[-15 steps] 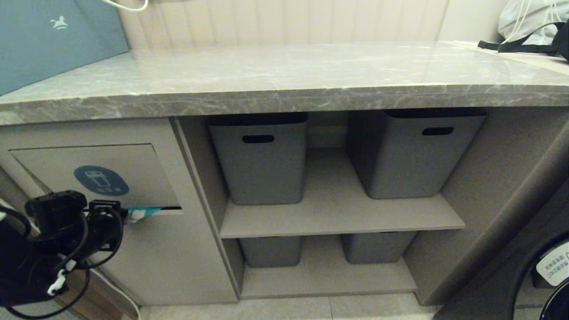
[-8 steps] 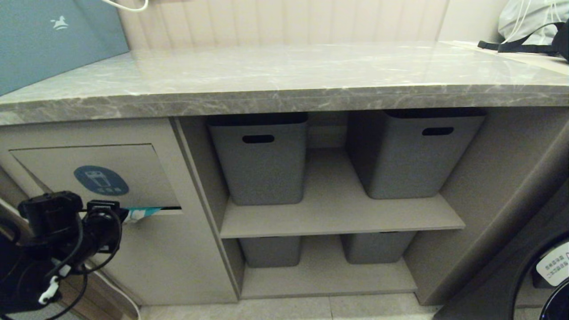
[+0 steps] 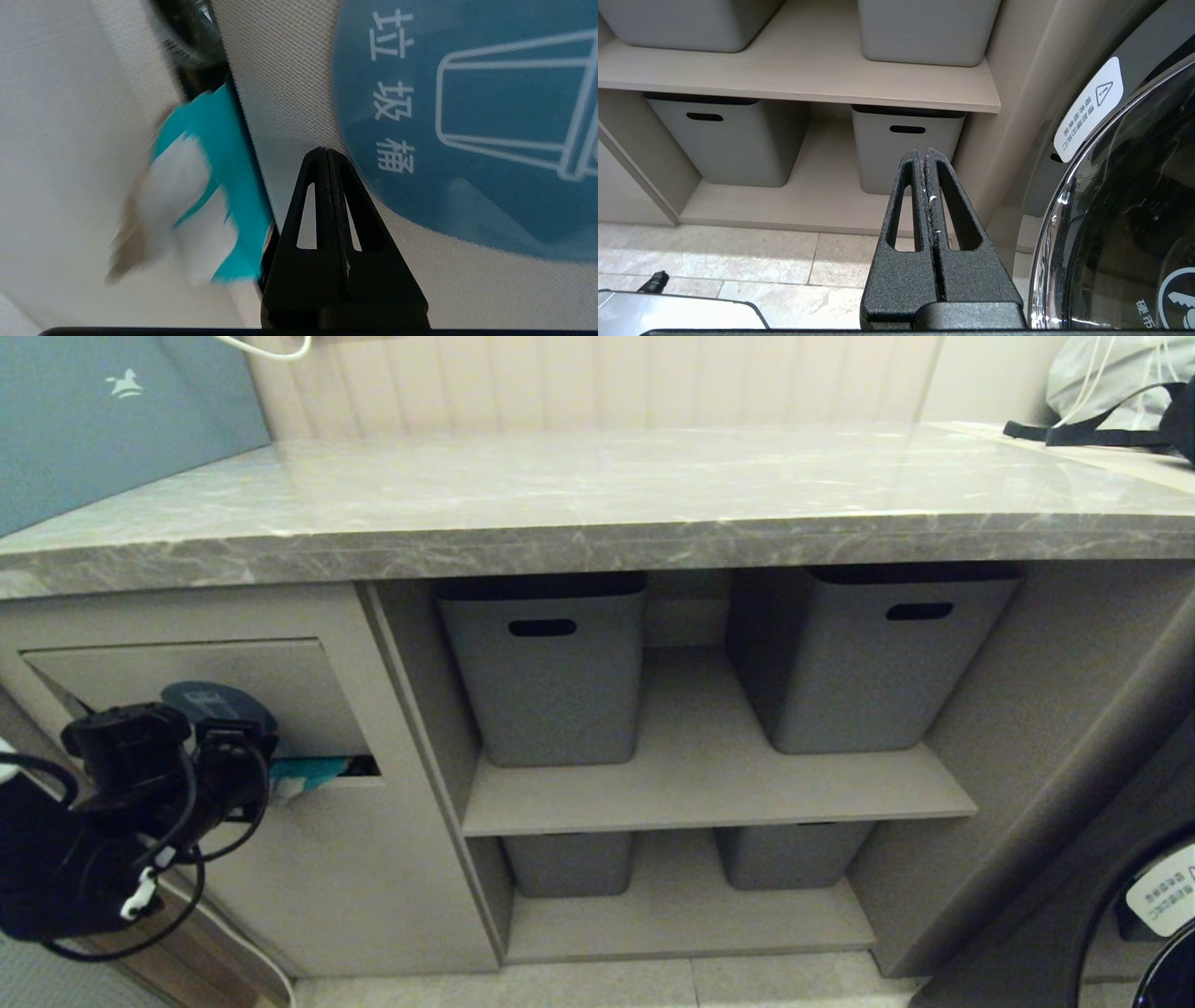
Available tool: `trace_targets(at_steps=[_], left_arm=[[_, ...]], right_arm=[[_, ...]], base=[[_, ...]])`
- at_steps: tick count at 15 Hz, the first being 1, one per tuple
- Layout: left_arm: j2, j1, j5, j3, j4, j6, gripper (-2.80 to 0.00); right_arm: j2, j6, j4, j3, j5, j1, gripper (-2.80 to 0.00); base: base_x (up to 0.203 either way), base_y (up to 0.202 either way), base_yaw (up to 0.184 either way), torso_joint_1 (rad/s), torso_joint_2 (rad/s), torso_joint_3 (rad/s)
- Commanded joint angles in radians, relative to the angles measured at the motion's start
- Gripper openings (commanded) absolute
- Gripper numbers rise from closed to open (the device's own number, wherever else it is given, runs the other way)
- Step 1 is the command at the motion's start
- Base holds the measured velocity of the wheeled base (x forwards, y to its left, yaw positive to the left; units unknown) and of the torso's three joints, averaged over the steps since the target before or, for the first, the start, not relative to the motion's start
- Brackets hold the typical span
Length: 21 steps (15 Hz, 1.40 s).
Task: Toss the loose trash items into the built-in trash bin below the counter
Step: Put the garbage in the trash can
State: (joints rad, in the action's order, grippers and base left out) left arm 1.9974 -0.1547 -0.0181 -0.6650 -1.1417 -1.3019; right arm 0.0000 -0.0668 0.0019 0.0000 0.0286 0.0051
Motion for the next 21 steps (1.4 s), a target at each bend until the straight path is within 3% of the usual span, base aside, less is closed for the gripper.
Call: trace_targets(at_steps=[1,7,10,12,18,21], left_arm=[[0.032,0.000,0.000,-0.016,-0.006,-0.002,-2.80],[-0.065,0.002,-0.007,0.086,-0.008,0.059,-2.80],[-0.131,-0.011,-0.076,0.188,-0.007,0.092,-2.80],[-0.140,-0.019,-0.177,0.259,-0.005,0.111,-2.80],[-0.045,-0.020,-0.189,0.208,-0.004,0.133,-2.80],[-0.033,-0.020,-0.157,0.170,-0.005,0.134,-2.80]], right_arm=[[-0.002,-0.001,0.000,0.000,0.001,-0.001,-2.80],[-0.002,-0.001,0.001,0.000,0.001,0.001,-2.80],[-0.002,-0.001,0.000,0.000,0.001,0.000,-2.80],[-0.002,-0.001,0.000,0.000,0.001,0.001,-2.80],[-0.002,-0.001,0.001,0.000,0.001,0.000,-2.80],[-0.002,-0.001,0.001,0.000,0.001,0.000,-2.80]], base=[[0.000,0.000,0.000,0.000,0.00,0.000],[0.000,0.000,0.000,0.000,0.00,0.000],[0.000,0.000,0.000,0.000,0.00,0.000],[0.000,0.000,0.000,0.000,0.00,0.000],[0.000,0.000,0.000,0.000,0.00,0.000],[0.000,0.000,0.000,0.000,0.00,0.000]])
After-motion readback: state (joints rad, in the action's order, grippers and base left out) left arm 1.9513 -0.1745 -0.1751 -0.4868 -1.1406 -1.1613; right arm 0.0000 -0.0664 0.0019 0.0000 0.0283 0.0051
